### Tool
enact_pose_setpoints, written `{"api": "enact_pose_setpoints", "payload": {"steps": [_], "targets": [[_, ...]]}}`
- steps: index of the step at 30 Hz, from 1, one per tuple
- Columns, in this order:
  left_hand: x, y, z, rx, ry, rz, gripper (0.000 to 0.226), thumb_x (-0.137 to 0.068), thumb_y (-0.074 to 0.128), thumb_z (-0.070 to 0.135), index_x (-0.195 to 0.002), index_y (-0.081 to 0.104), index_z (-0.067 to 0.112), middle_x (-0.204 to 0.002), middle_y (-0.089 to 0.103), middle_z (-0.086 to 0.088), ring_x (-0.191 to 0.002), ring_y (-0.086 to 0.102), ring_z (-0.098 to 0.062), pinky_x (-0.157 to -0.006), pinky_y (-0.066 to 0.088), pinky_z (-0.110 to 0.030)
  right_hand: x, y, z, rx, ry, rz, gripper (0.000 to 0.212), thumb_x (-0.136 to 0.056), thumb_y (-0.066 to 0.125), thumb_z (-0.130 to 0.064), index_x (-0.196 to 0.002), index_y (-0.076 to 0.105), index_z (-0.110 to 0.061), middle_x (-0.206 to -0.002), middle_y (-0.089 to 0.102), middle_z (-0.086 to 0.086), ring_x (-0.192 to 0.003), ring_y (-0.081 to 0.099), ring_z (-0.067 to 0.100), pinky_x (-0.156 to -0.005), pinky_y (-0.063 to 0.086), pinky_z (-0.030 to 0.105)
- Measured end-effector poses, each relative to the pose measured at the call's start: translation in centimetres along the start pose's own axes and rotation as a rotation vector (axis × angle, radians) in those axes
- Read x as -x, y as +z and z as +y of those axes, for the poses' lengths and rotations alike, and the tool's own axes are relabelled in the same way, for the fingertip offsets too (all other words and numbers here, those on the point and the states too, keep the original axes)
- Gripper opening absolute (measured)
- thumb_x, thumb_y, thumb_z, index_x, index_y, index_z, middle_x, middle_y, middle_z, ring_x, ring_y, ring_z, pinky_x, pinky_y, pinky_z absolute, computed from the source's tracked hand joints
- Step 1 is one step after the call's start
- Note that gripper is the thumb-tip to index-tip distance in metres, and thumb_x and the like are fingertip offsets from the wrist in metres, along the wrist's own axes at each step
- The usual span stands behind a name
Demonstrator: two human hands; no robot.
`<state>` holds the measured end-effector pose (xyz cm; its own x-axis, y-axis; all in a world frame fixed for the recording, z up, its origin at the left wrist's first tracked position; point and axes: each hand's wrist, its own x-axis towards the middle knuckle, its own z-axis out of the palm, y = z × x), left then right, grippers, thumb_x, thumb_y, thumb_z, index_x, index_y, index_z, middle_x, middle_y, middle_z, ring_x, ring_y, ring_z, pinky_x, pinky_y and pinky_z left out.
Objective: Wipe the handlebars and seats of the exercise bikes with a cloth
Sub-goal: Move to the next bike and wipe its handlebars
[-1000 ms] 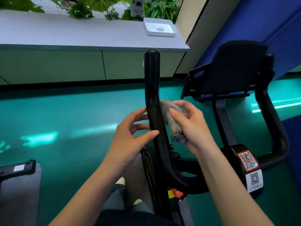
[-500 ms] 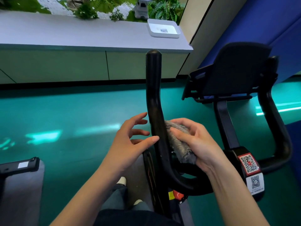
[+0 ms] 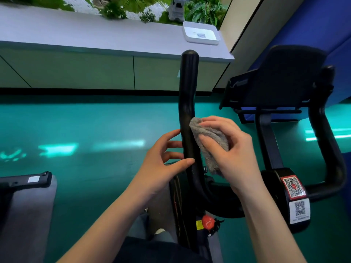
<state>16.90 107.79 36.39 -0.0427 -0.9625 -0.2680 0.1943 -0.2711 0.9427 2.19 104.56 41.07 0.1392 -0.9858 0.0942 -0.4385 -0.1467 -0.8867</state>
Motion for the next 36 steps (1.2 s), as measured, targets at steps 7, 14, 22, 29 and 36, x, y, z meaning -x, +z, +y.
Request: {"api": "enact_pose_setpoints", "payload": {"steps": [7,14,22,29,36], "targets": [[-0.3,-0.2,-0.4,0.014,0.004,-0.019,0.064,-0.074,0.072,0.0,-0.129,0.049,0.024,-0.109,0.06,-0.005,-0.087,0.065,-0.017,-0.086,0.054,-0.045,1.1,-0.5,-0.8,0.099,-0.037,-0.084,0.018,-0.08,0.071,-0.002,-0.091,0.073,-0.016,-0.094,0.069,-0.01,-0.095,0.063,0.003,-0.083,0.046,0.012],[0.5,0.8,-1.0,0.082,0.013,0.091,0.053,-0.077,0.068,-0.002,-0.124,0.052,0.017,-0.111,0.061,-0.013,-0.087,0.064,-0.018,-0.084,0.055,-0.037,-1.2,0.2,-1.2,0.234,-0.131,-0.182,0.018,-0.082,0.069,-0.008,-0.093,0.072,-0.022,-0.096,0.071,-0.012,-0.096,0.064,0.005,-0.087,0.05,0.027],[3.1,3.9,-2.7,0.156,0.057,0.346,0.037,-0.079,0.071,0.008,-0.115,0.062,0.013,-0.106,0.066,-0.006,-0.092,0.065,-0.02,-0.08,0.055,-0.029,-3.3,-1.3,-2.2,0.211,-0.312,-0.314,0.014,-0.081,0.067,-0.018,-0.087,0.069,-0.03,-0.082,0.069,-0.018,-0.083,0.064,-0.004,-0.076,0.049,0.016],[4.3,5.2,-3.2,0.149,0.086,0.436,0.037,-0.075,0.075,0.009,-0.111,0.065,0.014,-0.104,0.069,-0.001,-0.082,0.064,-0.004,-0.068,0.05,-0.013,-5.3,1.4,-4.1,0.637,-0.448,-0.696,0.013,-0.087,0.058,-0.009,-0.095,0.067,-0.014,-0.073,0.064,-0.016,-0.063,0.06,-0.004,-0.05,0.047,0.019],[5.0,6.3,-4.3,0.111,0.083,0.485,0.04,-0.075,0.075,0.014,-0.111,0.061,0.023,-0.102,0.064,0.013,-0.084,0.062,0.003,-0.064,0.047,-0.013,-5.1,1.3,-4.7,0.673,-0.579,-0.769,0.012,-0.085,0.062,-0.009,-0.092,0.069,-0.016,-0.072,0.057,-0.029,-0.071,0.058,-0.01,-0.061,0.042,0.004]]}}
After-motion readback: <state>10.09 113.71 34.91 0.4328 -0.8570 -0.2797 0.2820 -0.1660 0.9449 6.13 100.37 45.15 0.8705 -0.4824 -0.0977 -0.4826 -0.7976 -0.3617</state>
